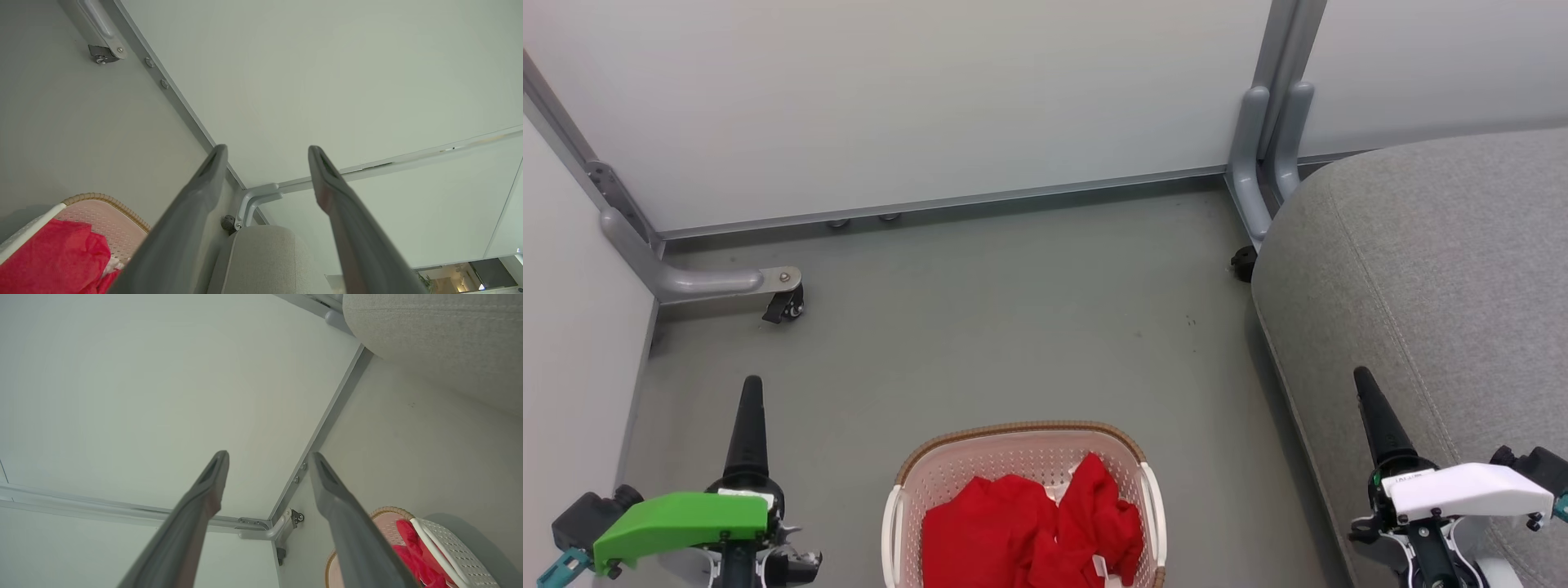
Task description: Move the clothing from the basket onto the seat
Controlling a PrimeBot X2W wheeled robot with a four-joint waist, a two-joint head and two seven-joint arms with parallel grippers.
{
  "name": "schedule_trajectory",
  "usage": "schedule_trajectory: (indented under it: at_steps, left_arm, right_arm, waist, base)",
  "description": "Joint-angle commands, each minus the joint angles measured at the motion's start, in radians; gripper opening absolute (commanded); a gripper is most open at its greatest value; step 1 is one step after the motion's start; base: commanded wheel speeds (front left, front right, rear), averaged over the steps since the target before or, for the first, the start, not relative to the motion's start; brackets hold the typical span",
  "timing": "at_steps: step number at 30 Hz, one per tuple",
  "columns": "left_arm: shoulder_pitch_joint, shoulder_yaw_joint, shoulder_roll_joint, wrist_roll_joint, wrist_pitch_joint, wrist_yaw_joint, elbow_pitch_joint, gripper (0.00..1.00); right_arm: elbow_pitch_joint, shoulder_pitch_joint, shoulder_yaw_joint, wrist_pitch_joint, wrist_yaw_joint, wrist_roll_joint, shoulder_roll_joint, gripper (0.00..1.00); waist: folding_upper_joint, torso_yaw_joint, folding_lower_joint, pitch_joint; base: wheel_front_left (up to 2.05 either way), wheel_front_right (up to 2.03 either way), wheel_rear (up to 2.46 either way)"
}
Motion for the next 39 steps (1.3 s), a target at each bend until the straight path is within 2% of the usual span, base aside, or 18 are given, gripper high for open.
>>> schedule_trajectory:
  at_steps: [1, 23, 39]
  left_arm:
    - [-0.024, -0.006, 0.006, 0.051, -0.013, 0.008, -0.025, 1.0]
    - [-0.021, -0.076, 0.009, 0.48, -0.089, 0.074, -0.038, 1.0]
    - [-0.024, -0.11, 0.011, 0.698, -0.136, 0.102, -0.04, 1.0]
  right_arm:
    - [-0.024, -0.018, 0.006, -0.012, 0.0, -0.041, -0.01, 1.0]
    - [-0.076, -0.016, 0.059, -0.089, 0.0, -0.389, -0.013, 1.0]
    - [-0.093, -0.003, 0.085, -0.136, 0.0, -0.58, -0.015, 1.0]
  waist:
    - [0.0023, 0.0, 0.0, 0.0]
    - [0.0042, 0.002, 0.0, -0.006]
    - [0.0056, 0.005, 0.0, -0.007]
  base:
    - [0.0, 0.0, 0.0]
    - [0.0, 0.0, 0.0]
    - [0.0, 0.0, 0.0]
